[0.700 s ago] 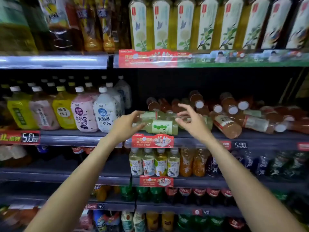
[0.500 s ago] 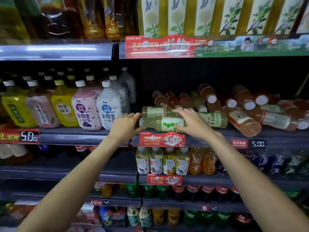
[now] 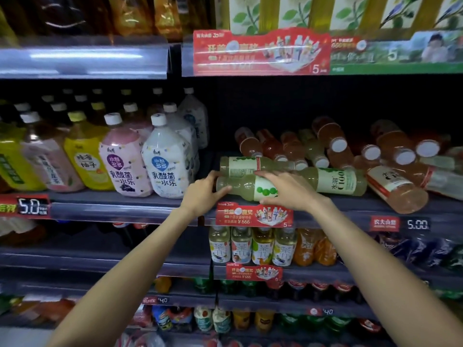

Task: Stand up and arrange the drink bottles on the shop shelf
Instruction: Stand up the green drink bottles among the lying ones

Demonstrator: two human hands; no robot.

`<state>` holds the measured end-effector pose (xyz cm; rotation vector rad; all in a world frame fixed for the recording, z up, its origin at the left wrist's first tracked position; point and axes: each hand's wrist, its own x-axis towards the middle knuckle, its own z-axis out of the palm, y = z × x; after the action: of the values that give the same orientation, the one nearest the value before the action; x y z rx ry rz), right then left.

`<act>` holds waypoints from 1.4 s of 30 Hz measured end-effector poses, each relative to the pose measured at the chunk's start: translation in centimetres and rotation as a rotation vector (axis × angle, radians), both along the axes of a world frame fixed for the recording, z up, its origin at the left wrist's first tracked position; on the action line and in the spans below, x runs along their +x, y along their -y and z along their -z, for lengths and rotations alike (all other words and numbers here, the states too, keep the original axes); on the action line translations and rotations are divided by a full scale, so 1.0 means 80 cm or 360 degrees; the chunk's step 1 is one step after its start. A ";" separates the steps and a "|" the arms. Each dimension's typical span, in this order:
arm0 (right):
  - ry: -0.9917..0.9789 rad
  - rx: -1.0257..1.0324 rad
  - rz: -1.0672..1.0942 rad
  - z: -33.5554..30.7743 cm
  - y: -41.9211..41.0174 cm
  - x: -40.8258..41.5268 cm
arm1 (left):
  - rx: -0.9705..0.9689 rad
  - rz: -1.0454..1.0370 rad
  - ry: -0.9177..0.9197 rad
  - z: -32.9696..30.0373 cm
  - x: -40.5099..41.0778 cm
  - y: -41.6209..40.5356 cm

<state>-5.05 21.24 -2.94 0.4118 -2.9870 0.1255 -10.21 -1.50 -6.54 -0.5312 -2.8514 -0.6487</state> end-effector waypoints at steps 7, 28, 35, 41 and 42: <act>-0.0373 -0.0343 -0.0069 -0.001 -0.006 0.012 | 0.1017 0.0231 -0.0126 -0.016 0.025 -0.004; 0.0032 -0.1318 -0.0379 0.002 0.065 -0.025 | 0.1190 0.0306 -0.0397 -0.068 0.019 0.002; -0.0107 -0.0187 0.0101 -0.002 -0.016 -0.062 | 0.0666 -0.0169 -0.0554 -0.077 0.008 -0.002; 0.0045 -0.0126 0.0208 0.003 -0.019 -0.073 | 0.0532 -0.0320 -0.0564 -0.077 0.000 -0.006; 0.0024 -0.0077 0.0216 0.002 -0.018 -0.073 | 0.0519 -0.0323 -0.0572 -0.077 0.000 -0.005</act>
<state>-10.90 22.67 -3.13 0.2027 -3.0080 0.1882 -10.25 -1.10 -0.36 -0.2678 -2.3626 -0.8587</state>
